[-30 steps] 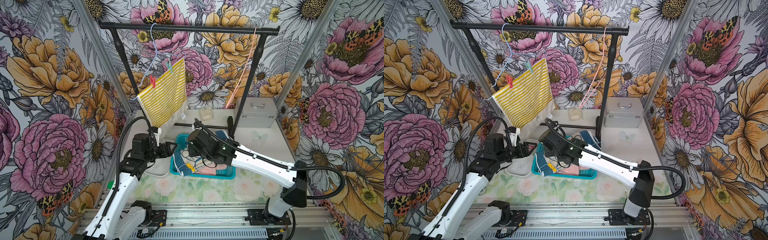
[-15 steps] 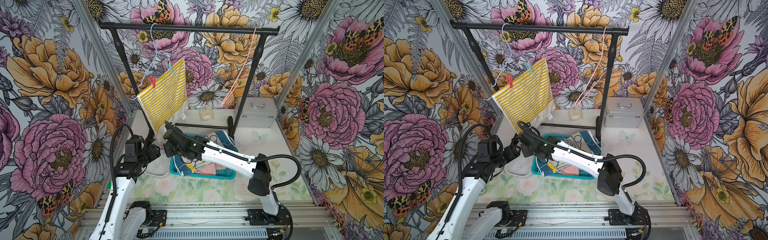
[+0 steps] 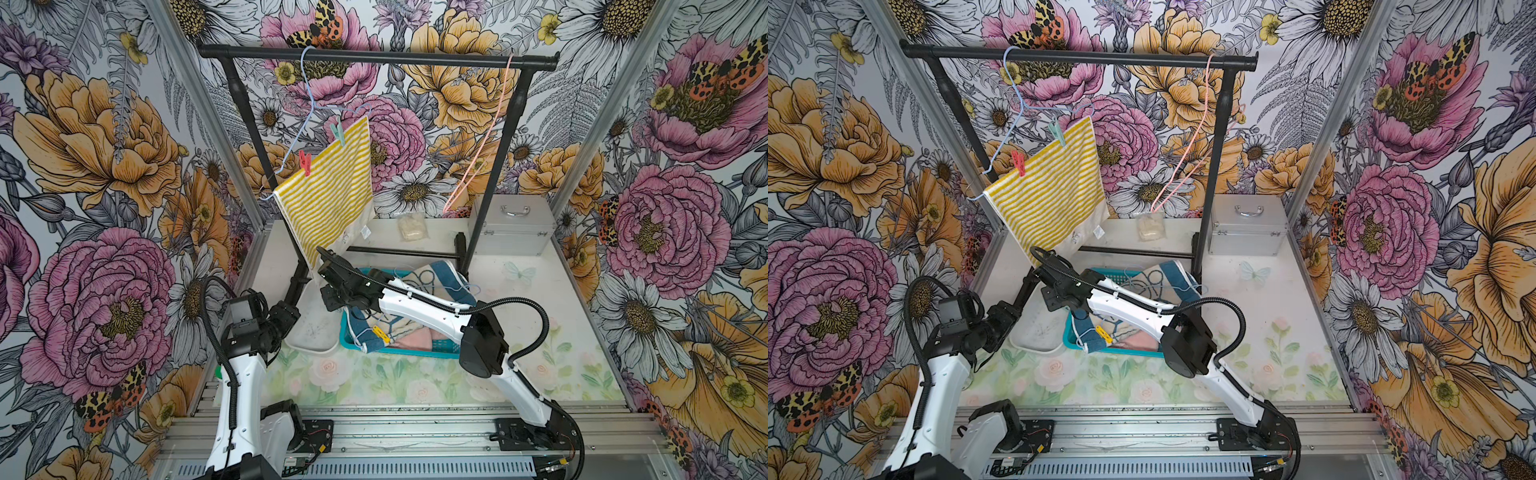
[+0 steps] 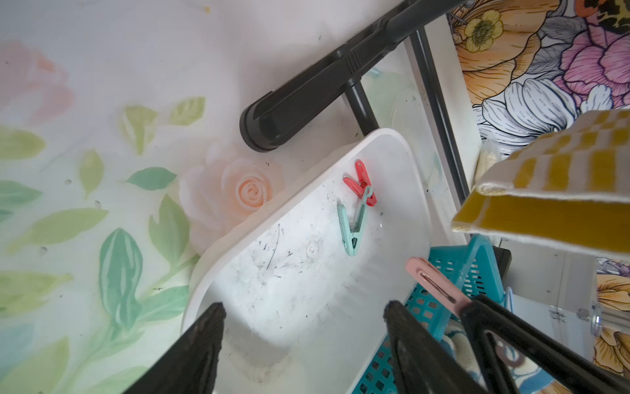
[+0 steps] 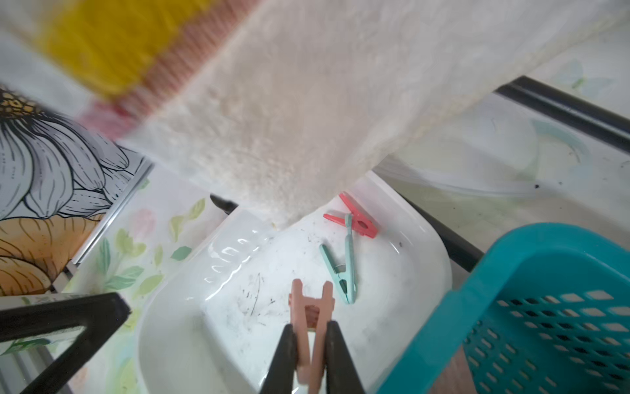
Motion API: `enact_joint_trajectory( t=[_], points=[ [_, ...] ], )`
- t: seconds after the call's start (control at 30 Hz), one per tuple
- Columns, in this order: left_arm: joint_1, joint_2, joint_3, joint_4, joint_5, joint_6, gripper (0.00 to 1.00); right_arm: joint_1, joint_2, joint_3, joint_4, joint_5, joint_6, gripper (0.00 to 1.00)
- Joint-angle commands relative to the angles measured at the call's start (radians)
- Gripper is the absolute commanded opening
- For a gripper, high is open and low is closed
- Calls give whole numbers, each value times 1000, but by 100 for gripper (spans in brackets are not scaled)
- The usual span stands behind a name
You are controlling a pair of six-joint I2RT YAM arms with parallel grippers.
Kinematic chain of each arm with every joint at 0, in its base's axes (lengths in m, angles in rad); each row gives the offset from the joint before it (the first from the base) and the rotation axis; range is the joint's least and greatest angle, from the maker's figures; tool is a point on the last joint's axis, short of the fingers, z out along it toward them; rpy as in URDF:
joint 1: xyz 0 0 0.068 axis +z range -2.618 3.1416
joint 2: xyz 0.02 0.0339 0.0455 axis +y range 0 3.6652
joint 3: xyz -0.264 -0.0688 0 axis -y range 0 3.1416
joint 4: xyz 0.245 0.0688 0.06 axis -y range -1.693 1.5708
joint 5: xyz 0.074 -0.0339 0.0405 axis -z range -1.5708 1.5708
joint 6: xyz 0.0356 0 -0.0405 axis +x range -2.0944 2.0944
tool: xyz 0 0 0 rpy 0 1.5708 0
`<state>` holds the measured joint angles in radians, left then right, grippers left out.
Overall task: Remove the clothespins securing towels to the hanger
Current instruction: Place the clothespin in the storage box.
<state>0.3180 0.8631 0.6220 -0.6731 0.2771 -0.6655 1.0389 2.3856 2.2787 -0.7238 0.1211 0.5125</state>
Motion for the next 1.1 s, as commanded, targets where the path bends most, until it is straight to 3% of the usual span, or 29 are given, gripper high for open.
enact_joint_trajectory(
  t=[0.0,0.33,0.73,0.93,1.07],
  points=[
    [18,-15,-17,69,45,-37,76,-5,41,61,3,-8,-27,4],
    [21,-21,-41,95,55,-45,76,-11,99,123,1,-29,-11,10],
    [21,-18,-17,96,62,-20,76,-3,88,94,-16,-100,-15,37],
    [21,-15,33,95,61,27,76,-9,31,104,-14,-121,-52,50],
    [17,-2,130,81,64,118,76,-13,-40,105,-8,-112,-72,53]
  ],
)
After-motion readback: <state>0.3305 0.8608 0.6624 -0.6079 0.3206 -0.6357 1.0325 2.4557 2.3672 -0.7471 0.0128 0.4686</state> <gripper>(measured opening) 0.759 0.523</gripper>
